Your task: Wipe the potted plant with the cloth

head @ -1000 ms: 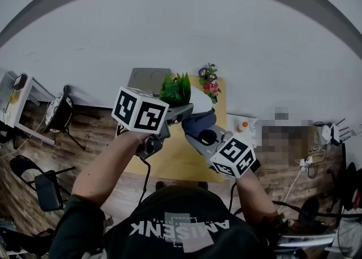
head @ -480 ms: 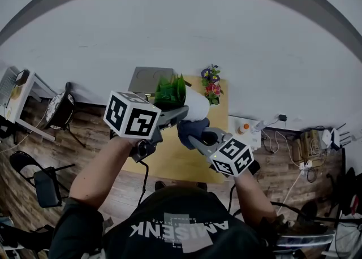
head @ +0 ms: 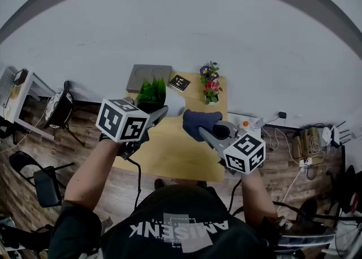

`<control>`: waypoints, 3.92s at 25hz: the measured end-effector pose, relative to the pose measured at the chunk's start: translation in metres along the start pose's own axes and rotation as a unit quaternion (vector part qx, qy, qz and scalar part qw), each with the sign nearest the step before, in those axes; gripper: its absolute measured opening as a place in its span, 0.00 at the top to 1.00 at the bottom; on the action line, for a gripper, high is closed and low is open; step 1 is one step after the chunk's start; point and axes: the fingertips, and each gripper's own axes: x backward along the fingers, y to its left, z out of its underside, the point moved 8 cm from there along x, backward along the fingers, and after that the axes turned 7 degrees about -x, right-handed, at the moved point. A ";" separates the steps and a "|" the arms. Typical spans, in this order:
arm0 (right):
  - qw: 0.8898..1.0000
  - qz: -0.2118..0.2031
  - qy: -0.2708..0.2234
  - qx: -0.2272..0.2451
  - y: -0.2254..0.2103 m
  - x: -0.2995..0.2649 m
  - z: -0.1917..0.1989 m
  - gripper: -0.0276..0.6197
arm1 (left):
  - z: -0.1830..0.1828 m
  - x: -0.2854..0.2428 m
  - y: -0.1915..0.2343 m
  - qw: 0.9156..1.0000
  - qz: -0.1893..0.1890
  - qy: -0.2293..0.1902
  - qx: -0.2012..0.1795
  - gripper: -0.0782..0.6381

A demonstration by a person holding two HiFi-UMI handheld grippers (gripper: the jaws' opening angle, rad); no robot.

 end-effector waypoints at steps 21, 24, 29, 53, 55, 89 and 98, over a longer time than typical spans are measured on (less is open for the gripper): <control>0.992 0.102 -0.059 -0.056 -0.051 0.049 -0.006 0.91 | 0.049 -0.117 0.019 0.983 -0.001 0.141 -0.121 0.88; 0.989 0.115 -0.065 -0.070 -0.060 0.060 0.000 0.91 | 0.063 -0.143 0.013 0.973 0.004 0.174 -0.152 0.87; 0.983 0.132 -0.083 -0.092 -0.077 0.076 0.008 0.91 | 0.079 -0.183 0.011 0.962 0.007 0.202 -0.184 0.87; 0.980 0.125 -0.077 -0.133 -0.114 0.095 0.038 0.91 | 0.119 -0.270 0.014 0.891 -0.065 0.278 -0.353 0.86; 0.980 0.124 -0.077 -0.133 -0.114 0.095 0.038 0.91 | 0.120 -0.271 0.014 0.887 -0.065 0.281 -0.360 0.86; 0.988 0.087 -0.108 -0.068 -0.079 0.085 -0.020 0.91 | 0.066 -0.128 -0.023 0.956 -0.135 0.089 -0.245 0.75; 0.988 0.080 -0.125 -0.040 -0.051 0.063 -0.054 0.91 | 0.018 -0.021 -0.018 0.969 -0.182 -0.087 -0.140 0.75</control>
